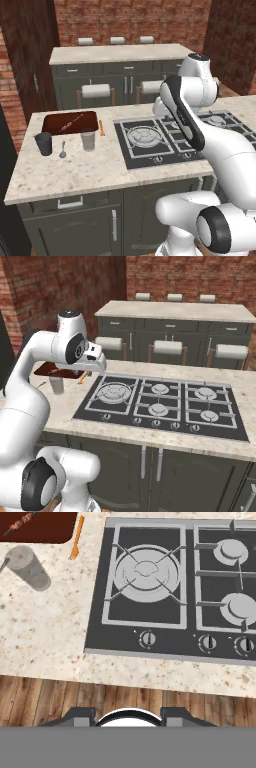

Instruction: Take the tongs from the drawer on the left and place them on the dining counter next to the tray containing the kebab skewer.

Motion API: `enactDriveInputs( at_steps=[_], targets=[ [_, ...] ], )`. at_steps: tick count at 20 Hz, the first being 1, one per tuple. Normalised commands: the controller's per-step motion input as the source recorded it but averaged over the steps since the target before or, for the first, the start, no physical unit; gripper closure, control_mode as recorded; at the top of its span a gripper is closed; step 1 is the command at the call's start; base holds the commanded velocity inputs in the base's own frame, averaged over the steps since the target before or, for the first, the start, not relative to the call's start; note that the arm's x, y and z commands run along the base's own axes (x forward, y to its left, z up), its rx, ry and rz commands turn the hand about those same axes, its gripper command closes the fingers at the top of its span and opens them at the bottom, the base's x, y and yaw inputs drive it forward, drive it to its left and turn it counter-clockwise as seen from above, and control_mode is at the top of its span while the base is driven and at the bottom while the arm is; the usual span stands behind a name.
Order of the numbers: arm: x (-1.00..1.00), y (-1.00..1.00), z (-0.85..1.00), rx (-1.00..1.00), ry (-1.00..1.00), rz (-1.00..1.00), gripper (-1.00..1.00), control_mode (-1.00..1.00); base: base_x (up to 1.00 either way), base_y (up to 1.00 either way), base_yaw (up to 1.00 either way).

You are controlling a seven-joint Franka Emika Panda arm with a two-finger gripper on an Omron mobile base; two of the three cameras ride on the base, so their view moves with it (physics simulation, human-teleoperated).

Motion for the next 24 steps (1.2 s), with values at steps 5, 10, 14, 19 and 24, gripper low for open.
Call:
enactDriveInputs(
  at_steps=[5, 10, 14, 19, 24],
  targets=[
    [-0.21, 0.18, 0.0, -0.01, 0.0, 0.02, -1.0, -1.0, 0.0, 0.0, 0.0],
    [-0.25, 0.6, 0.0, -0.1, -0.02, 0.1, -1.0, -1.0, 0.0, 0.0, 0.0],
    [-0.28, 0.68, 0.0, -0.13, -0.08, 0.12, -1.0, -1.0, 0.0, 0.0, 0.0],
    [-0.38, 0.85, 0.0, -0.22, -0.07, 0.14, -1.0, -1.0, 0.0, 0.0, 0.0],
    [-0.38, 0.81, -0.07, -0.24, -0.16, 0.08, -1.0, -1.0, 0.0, 0.0, 0.0]
  ],
)
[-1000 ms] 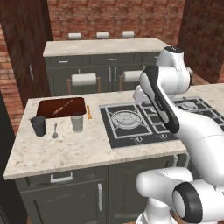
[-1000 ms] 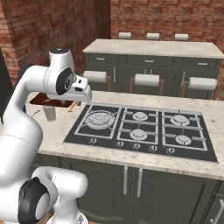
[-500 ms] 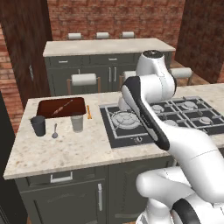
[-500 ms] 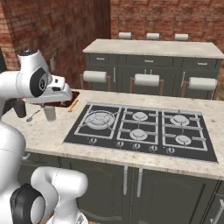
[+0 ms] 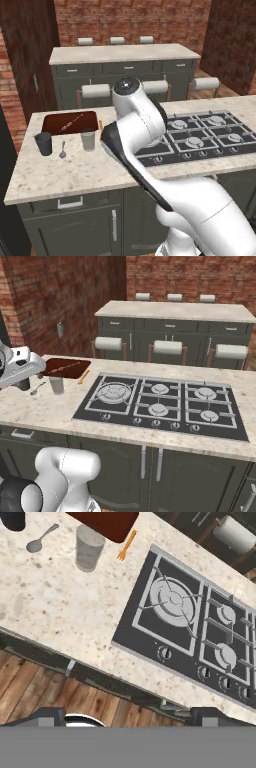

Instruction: Take the tongs from the drawer on the left and place them on the dining counter next to the tray containing the kebab skewer.

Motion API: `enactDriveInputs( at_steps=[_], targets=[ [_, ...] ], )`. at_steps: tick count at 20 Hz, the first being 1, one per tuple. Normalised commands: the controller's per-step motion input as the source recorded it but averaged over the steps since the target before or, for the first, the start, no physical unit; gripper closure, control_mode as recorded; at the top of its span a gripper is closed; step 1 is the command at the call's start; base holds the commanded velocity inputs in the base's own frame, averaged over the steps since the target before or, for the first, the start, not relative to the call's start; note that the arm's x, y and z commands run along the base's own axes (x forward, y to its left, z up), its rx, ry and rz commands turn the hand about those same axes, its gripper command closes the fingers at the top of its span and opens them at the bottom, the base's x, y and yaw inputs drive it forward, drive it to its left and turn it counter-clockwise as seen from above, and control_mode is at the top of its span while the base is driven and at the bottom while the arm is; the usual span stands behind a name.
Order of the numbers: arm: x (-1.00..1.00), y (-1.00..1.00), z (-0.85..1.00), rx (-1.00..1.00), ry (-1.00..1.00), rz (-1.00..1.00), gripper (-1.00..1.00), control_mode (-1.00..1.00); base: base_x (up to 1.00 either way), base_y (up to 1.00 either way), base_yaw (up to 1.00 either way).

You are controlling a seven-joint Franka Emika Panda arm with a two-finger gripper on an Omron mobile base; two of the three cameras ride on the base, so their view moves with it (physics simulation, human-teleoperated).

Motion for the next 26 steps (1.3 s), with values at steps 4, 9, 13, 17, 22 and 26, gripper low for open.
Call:
enactDriveInputs(
  at_steps=[4, 9, 13, 17, 22, 26],
  targets=[
    [-0.31, 0.54, -0.19, -0.15, -0.16, 0.04, -1.0, -1.0, 0.0, 0.0, 0.0],
    [-0.24, 0.38, -0.25, -0.06, -0.2, 0.02, -1.0, -1.0, 0.0, 0.0, 0.0],
    [-0.06, 0.37, -0.14, -0.05, -0.09, 0.06, -1.0, -1.0, 0.0, 0.0, 0.0],
    [0.0, 0.34, -0.26, -0.12, 0.0, 0.07, -1.0, -1.0, 0.0, 0.0, 0.0],
    [-0.01, 0.42, -0.22, -0.26, 0.0, 0.02, -1.0, -1.0, 0.0, 0.0, 0.0],
    [-0.13, 0.24, -0.11, -0.29, 0.0, 0.0, -1.0, -1.0, 0.0, 0.0, 0.0]
  ],
)
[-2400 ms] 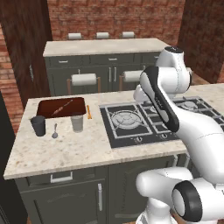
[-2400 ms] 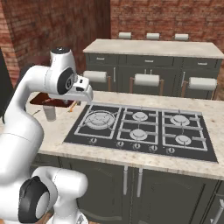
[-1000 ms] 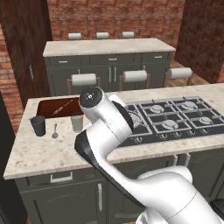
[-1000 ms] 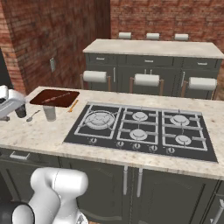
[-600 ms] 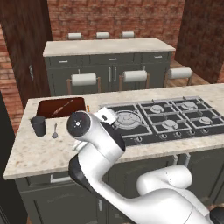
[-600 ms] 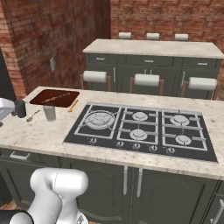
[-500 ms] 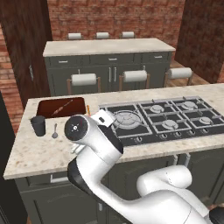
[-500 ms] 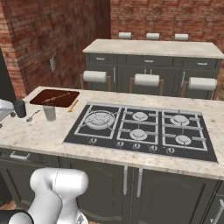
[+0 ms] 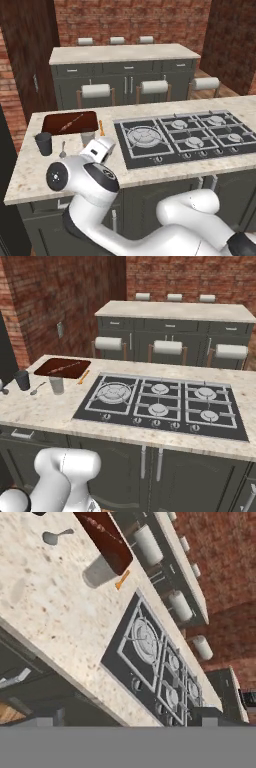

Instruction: Take the tongs from the drawer on the left and place them on the dining counter next to the tray containing the kebab skewer.

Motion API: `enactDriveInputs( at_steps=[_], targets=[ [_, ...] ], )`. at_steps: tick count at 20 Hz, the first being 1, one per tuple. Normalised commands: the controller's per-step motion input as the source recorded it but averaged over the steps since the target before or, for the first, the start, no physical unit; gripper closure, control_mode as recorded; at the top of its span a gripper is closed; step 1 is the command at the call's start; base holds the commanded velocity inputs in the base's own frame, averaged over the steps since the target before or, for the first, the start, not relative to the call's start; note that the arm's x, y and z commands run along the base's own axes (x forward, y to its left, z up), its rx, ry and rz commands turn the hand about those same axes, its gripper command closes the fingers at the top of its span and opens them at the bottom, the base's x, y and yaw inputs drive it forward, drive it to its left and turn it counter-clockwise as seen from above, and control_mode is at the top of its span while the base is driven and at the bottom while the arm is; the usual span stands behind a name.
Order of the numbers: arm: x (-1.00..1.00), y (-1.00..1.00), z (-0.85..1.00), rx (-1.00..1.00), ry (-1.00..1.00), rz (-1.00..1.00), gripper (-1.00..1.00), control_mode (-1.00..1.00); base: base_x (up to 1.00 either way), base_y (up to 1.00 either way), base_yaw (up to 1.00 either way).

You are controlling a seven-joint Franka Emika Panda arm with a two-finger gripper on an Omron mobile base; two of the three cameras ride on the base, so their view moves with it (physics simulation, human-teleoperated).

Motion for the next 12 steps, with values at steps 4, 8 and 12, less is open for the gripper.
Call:
enactDriveInputs(
  at_steps=[4, 8, 12],
  targets=[
    [-0.08, 0.14, -0.41, -0.26, 0.07, 0.0, -1.0, -1.0, 0.0, 0.0, 0.0],
    [0.0, 0.41, -0.19, -0.41, 0.12, 0.05, -1.0, -1.0, 0.0, 0.0, 0.0],
    [0.0, 0.19, -0.03, -0.26, 0.0, 0.02, -1.0, -1.0, 0.0, 0.0, 0.0]
  ],
)
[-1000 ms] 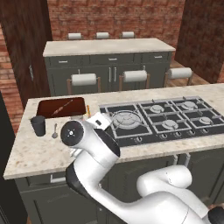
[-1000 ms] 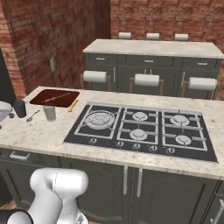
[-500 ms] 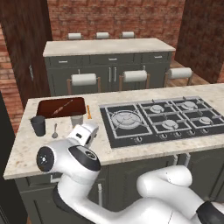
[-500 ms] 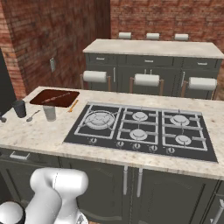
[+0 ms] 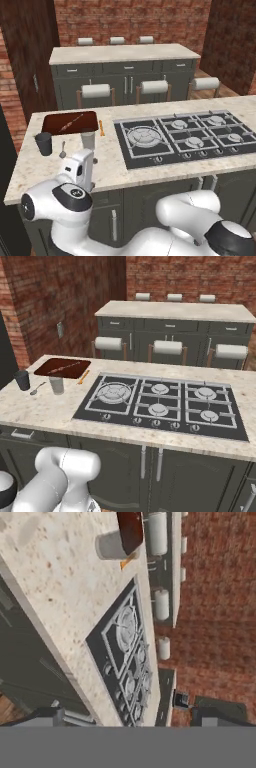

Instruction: Take the tongs from the drawer on the left and place them on the dining counter next to the tray containing the kebab skewer.

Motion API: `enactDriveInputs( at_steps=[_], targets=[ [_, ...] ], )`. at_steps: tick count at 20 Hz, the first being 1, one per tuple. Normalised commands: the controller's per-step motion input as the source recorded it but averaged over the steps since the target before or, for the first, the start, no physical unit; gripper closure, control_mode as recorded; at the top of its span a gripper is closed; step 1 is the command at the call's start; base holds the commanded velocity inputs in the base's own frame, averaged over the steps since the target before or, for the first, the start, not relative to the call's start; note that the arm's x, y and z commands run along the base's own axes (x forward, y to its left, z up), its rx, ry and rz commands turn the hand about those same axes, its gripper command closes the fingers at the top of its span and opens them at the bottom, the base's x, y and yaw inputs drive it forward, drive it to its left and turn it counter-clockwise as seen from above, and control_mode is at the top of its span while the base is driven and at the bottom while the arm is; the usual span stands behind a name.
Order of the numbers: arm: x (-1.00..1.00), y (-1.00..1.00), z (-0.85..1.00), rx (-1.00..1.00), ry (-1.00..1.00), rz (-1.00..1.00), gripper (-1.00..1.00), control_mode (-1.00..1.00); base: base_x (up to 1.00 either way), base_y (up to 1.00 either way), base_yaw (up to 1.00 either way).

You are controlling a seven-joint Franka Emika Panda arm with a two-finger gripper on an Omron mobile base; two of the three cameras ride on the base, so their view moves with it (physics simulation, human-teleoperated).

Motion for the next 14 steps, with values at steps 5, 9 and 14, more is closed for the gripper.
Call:
enactDriveInputs(
  at_steps=[5, 9, 14],
  targets=[
    [0.0, 0.0, -0.25, -0.02, -0.01, 0.0, -1.0, -1.0, 0.0, 0.0, 0.0],
    [0.02, 0.15, -0.48, -0.03, 0.0, 0.1, -1.0, -1.0, 0.0, 0.0, 0.0],
    [0.01, 0.27, -0.56, -0.04, 0.0, 0.28, -1.0, -1.0, 0.0, 0.0, 0.0]
  ],
)
